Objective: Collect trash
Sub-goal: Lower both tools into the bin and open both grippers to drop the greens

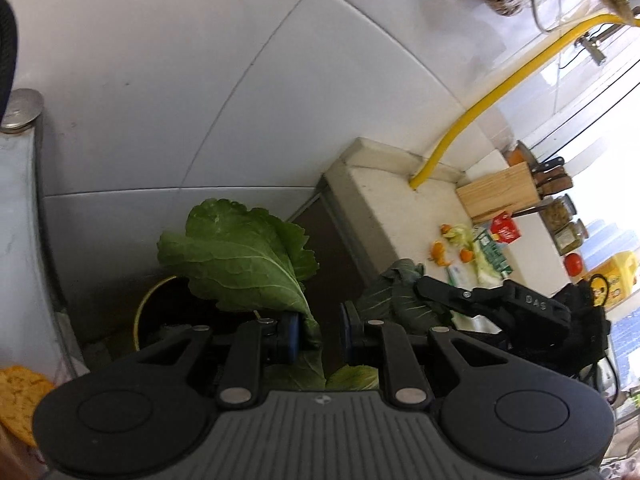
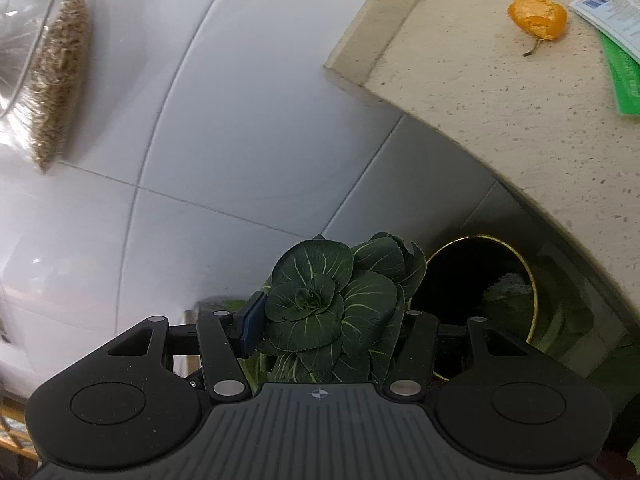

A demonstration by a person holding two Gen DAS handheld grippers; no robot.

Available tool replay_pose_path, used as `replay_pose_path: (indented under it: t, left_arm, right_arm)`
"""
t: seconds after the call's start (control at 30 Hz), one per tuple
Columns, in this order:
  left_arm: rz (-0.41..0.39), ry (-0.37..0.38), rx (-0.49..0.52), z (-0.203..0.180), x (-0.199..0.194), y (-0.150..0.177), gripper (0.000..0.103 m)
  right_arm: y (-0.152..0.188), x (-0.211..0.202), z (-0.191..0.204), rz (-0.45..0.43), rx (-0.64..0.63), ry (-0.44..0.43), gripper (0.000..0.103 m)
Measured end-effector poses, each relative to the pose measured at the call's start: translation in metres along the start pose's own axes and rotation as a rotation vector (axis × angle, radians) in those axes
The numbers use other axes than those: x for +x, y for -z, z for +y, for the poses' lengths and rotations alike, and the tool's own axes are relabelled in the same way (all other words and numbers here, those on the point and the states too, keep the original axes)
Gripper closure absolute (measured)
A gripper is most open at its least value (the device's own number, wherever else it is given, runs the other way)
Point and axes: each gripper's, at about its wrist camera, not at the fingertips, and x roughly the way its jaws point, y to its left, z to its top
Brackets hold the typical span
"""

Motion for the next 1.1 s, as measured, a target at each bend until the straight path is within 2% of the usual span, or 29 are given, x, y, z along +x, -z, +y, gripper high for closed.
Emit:
replay_pose_path:
  t: [0.1,0.23,0.67,0.87,1.03,1.1]
  left_arm:
    - [-0.003,-0.015,-0.003,0.006,0.0,0.0,0.085]
    - [0.011,-0.038,-0.006,0.012,0.004,0.0,0.085]
    - [0.08,-0.098,0.075,0.0,0.037,-0.005,0.082]
    - [0.093,-0.152,0.103,-0.003,0.051,-0.007,0.07]
    - [0.105,-0.188,0.108,-0.003,0.06,-0.009,0.044]
    - [0.117,-0.183,0.106,-0.002,0.064,-0.009,0.041]
  right_arm:
    - [-0.002,-0.001,-0.001,-0.016,-0.01,0.025,0.041]
    - [-0.001,-0.001,0.004,-0.033,-0.072,0.1,0.041]
    - [0.002,0.04,0.009,0.03,-0.166,0.218,0.041]
    - [-0.001,0.058,0.003,0.06,-0.171,0.25,0.039]
    - [-0.005,0.073,-0.001,0.083,-0.16,0.252,0.038]
    - [-0.007,0.075,-0.001,0.083,-0.158,0.253,0.036]
